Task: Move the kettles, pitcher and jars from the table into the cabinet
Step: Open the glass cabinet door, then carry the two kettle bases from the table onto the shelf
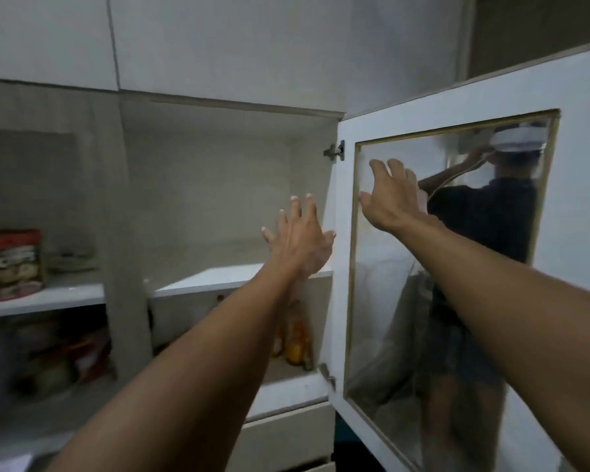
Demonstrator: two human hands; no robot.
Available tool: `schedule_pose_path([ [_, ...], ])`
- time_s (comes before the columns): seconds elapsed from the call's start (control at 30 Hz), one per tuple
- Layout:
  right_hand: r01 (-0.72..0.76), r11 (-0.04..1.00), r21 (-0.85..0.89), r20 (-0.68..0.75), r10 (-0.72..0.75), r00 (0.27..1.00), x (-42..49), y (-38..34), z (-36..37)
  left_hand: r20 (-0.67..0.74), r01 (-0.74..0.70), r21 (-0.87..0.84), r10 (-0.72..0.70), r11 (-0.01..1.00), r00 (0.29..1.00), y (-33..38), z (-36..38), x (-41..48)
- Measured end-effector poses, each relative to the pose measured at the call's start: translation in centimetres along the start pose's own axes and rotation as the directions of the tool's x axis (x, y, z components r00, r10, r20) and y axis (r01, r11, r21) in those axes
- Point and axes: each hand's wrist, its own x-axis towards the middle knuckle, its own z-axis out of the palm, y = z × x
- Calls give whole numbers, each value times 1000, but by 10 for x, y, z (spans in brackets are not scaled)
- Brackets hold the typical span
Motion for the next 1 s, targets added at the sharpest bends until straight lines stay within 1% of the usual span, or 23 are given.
schedule_pose_path([
  [0.13,88,990,111,90,-98,991,-9,-97,62,-89,134,118,-124,984,988,-103,-45,-13],
  [0.27,195,949,248,182,-244,953,-22,-194,114,-149,312,217,-284,925,947,-199,-86,-32],
  [0.37,268,895,357,217,-358,908,-26,-262,153,-209,449,269,-403,852,891,-266,-112,-44],
  [0.43,314,852,419,244,-439,865,-30,-305,183,-245,532,301,-475,791,845,-306,-126,-55],
  [0.57,393,710,584,251,-618,745,-45,-392,242,-352,694,335,-599,637,719,-378,-145,-80],
  [0.63,434,618,656,242,-717,654,-59,-432,271,-421,771,318,-647,551,636,-409,-149,-97],
  [0.67,458,564,687,228,-766,601,-67,-450,285,-451,817,300,-681,493,577,-422,-149,-106],
  [0.77,529,390,754,180,-897,404,-96,-490,321,-499,932,232,-788,279,360,-453,-141,-136],
  [0.8,540,347,767,179,-924,339,-108,-501,333,-509,956,200,-811,214,288,-461,-135,-147],
  [0.87,525,301,796,191,-948,253,-130,-519,354,-515,983,143,-839,115,173,-474,-122,-168],
  [1.0,502,244,830,212,-970,121,-178,-544,395,-479,996,79,-878,-45,-2,-502,-95,-210],
])
